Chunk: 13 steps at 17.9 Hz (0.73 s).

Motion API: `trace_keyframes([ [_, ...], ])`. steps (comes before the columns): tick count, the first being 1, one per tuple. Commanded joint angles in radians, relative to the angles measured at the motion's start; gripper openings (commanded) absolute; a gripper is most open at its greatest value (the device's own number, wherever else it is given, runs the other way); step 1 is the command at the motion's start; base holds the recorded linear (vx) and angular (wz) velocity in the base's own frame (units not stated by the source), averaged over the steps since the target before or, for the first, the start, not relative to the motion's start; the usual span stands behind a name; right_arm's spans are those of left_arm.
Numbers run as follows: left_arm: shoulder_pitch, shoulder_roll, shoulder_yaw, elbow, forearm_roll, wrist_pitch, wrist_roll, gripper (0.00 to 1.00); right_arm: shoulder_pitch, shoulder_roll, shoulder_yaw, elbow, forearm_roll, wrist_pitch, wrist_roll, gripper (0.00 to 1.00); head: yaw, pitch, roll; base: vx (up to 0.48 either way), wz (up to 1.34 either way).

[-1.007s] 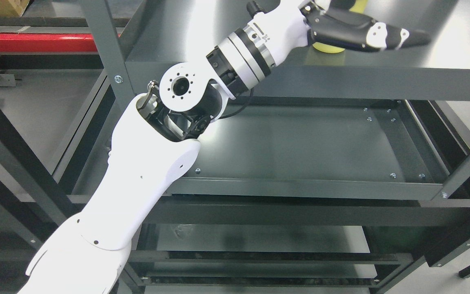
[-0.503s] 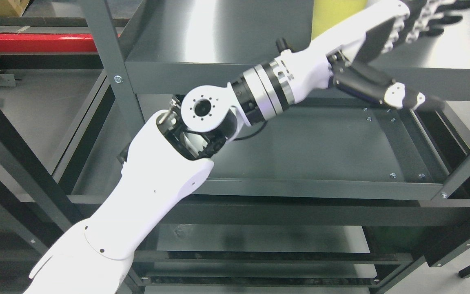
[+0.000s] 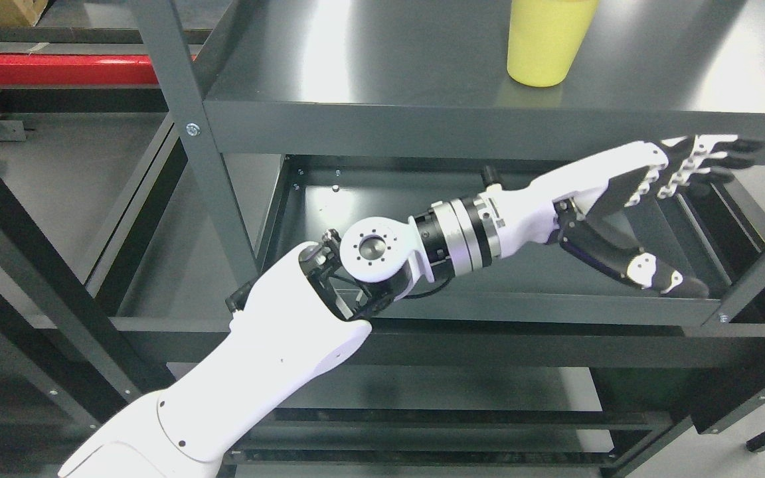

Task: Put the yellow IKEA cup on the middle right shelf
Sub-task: 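Open the left hand and withdraw it down from the shelf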

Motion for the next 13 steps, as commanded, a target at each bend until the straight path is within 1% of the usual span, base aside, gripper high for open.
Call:
trace_keyframes([
  [1,0.100,0.017,-0.161,0.044,-0.001,0.002,0.000,0.96,0.014,-0.017,0.017,0.000,-0.025,0.000,-0.001,0.99,0.0000,0.000,0.000,0.000,0.00],
  [3,0.148,0.017,-0.156,0.108,-0.024,0.000,0.003,0.96,0.014,-0.017,0.017,0.000,-0.025,0.000,-0.001,1.00,0.0000,0.000,0.000,0.000,0.00],
  [5,0.186,0.017,-0.136,0.172,-0.085,-0.001,0.009,0.97,0.014,-0.017,0.017,0.000,-0.025,0.000,-0.001,0.99,0.0000,0.000,0.000,0.000,0.00],
  [8,0.235,0.017,0.004,0.231,-0.188,-0.010,0.018,0.97,0.014,-0.017,0.017,0.000,-0.025,0.000,-0.001,0.99,0.0000,0.000,0.000,0.000,0.00],
  [10,0.266,0.017,0.101,0.283,-0.243,-0.020,0.055,0.98,0.014,-0.017,0.017,0.000,-0.025,0.000,-0.001,0.99,0.0000,0.000,0.000,-0.017,-0.01],
  [13,0.280,0.017,0.250,0.389,-0.348,-0.108,0.196,0.98,0.014,-0.017,0.017,0.000,-0.025,0.000,-0.001,0.99,0.0000,0.000,0.000,-0.028,-0.02],
])
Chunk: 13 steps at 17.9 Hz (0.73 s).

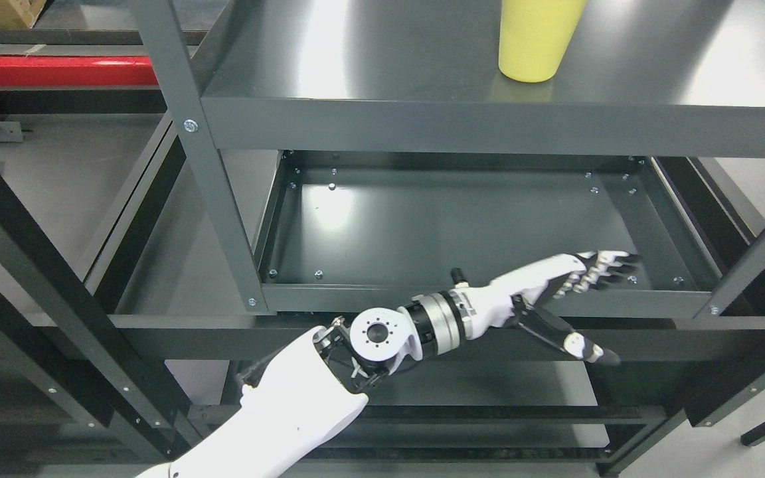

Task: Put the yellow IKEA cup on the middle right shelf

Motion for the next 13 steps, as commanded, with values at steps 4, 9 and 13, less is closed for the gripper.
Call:
trace_keyframes([
  [4,0.084,0.017,0.411,0.269,-0.192,-0.097,0.300,0.98,0.014,-0.017,0.017,0.000,-0.025,0.000,-0.001,0.99,0.0000,0.000,0.000,-0.043,-0.06],
  [9,0.112,0.017,0.617,0.267,-0.255,-0.128,0.421,0.98,0.014,-0.017,0.017,0.000,-0.025,0.000,-0.001,0.99,0.0000,0.000,0.000,-0.028,-0.06],
  [13,0.152,0.017,0.675,0.233,-0.268,-0.128,0.477,0.98,0.014,-0.017,0.017,0.000,-0.025,0.000,-0.001,0.99,0.0000,0.000,0.000,0.004,0.02],
])
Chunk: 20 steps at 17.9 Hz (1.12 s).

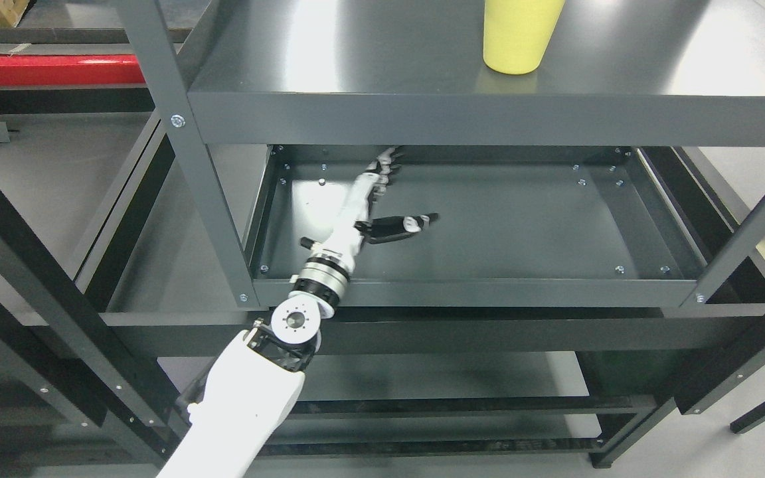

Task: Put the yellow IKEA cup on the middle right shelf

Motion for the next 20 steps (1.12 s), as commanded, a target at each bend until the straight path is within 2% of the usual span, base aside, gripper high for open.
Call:
trace_keyframes([
  [1,0.058,0.017,0.298,0.041,-0.050,-0.004,0.064,0.98,0.014,-0.017,0.017,0.000,-0.025,0.000,-0.001,0.99,0.0000,0.000,0.000,0.000,0.00],
  [6,0.059,0.017,0.207,0.039,-0.043,-0.004,0.089,0.98,0.014,-0.017,0.017,0.000,-0.025,0.000,-0.001,0.99,0.0000,0.000,0.000,0.000,0.00],
  [10,0.052,0.017,0.146,0.021,0.003,-0.004,-0.009,0.95,0.014,-0.017,0.017,0.000,-0.025,0.000,-0.001,0.99,0.0000,0.000,0.000,0.000,0.00],
  [20,0.049,0.017,0.138,-0.019,0.011,-0.004,-0.023,0.96,0.014,-0.017,0.017,0.000,-0.025,0.000,-0.001,1.00,0.0000,0.000,0.000,0.000,0.00],
])
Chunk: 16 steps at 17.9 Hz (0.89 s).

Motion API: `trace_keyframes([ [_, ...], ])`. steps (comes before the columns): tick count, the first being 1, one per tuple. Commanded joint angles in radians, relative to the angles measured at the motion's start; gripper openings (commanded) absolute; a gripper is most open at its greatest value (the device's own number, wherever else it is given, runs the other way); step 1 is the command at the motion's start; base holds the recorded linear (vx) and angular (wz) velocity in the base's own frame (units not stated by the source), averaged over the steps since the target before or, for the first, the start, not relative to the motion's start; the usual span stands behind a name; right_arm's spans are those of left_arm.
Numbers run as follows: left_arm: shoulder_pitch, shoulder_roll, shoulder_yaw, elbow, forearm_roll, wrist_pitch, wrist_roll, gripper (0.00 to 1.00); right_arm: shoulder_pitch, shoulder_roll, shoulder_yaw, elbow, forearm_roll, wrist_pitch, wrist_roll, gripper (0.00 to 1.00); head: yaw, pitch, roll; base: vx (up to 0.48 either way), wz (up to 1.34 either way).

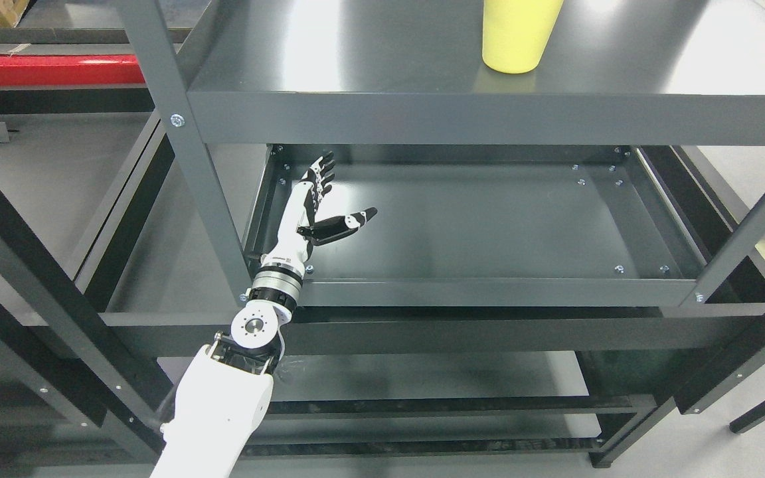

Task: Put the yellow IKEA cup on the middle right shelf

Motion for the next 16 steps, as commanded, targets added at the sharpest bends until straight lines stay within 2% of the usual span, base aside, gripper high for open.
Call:
trace_keyframes([
  [1,-0.002,0.018,-0.001,-0.040,0.006,0.003,-0.001,0.96,0.014,-0.017,0.017,0.000,-0.025,0.000,-0.001,0.99,0.0000,0.000,0.000,0.000,0.00],
  [16,-0.001,0.018,0.001,-0.068,0.006,0.007,-0.001,0.96,0.014,-0.017,0.017,0.000,-0.025,0.000,-0.001,0.99,0.0000,0.000,0.000,0.000,0.00],
])
